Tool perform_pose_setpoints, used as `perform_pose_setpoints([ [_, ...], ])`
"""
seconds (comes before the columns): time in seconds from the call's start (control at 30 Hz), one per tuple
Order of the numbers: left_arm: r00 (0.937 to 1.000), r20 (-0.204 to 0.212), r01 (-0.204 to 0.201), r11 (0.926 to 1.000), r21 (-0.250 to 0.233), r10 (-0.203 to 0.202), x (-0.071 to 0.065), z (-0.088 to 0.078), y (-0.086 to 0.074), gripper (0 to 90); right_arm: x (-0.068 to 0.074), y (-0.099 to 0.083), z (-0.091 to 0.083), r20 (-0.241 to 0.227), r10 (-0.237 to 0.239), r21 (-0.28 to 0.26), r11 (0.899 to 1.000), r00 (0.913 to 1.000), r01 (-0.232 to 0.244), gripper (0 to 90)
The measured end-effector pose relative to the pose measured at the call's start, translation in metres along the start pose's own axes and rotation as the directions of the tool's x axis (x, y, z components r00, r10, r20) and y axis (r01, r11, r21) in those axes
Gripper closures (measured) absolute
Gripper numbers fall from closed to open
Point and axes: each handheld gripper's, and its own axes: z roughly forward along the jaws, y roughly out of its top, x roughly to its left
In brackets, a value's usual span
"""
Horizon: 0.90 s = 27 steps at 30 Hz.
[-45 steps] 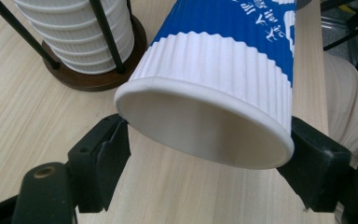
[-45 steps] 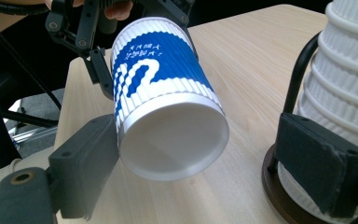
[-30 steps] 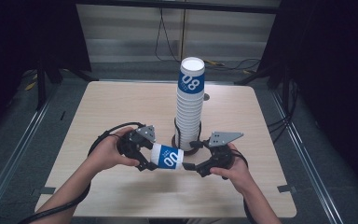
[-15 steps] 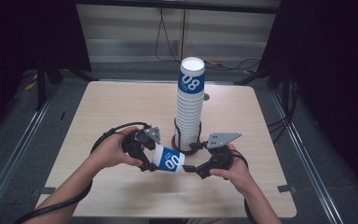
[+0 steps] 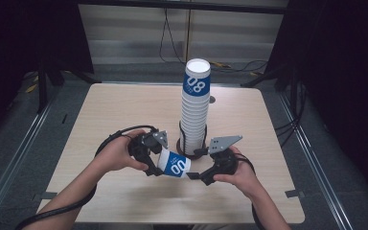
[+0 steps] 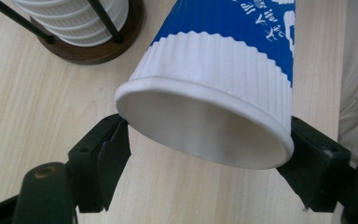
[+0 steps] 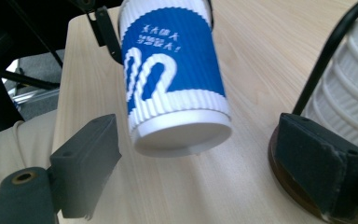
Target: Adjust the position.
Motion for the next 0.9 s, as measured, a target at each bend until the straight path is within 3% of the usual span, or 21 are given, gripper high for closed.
perform_pose_setpoints([
  [0.27,0.9999,-0.008,-0.015,0.9995,0.029,0.015,0.0,-0.002,0.005,21.7,0.001,0.009,0.002,-0.001,-0.013,0.053,0.999,0.9999,0.013,13.4],
  [0.6,0.9997,-0.004,-0.023,0.9984,0.051,0.023,-0.002,-0.004,0.006,21.6,-0.001,0.019,0.003,-0.005,-0.026,0.147,0.989,0.9997,0.026,13.5],
  [0.9,0.9998,-0.01,-0.017,0.9976,0.067,0.018,-0.001,-0.003,0.006,21.6,-0.002,0.024,0.009,-0.022,-0.025,0.177,0.984,0.9994,0.028,13.5],
])
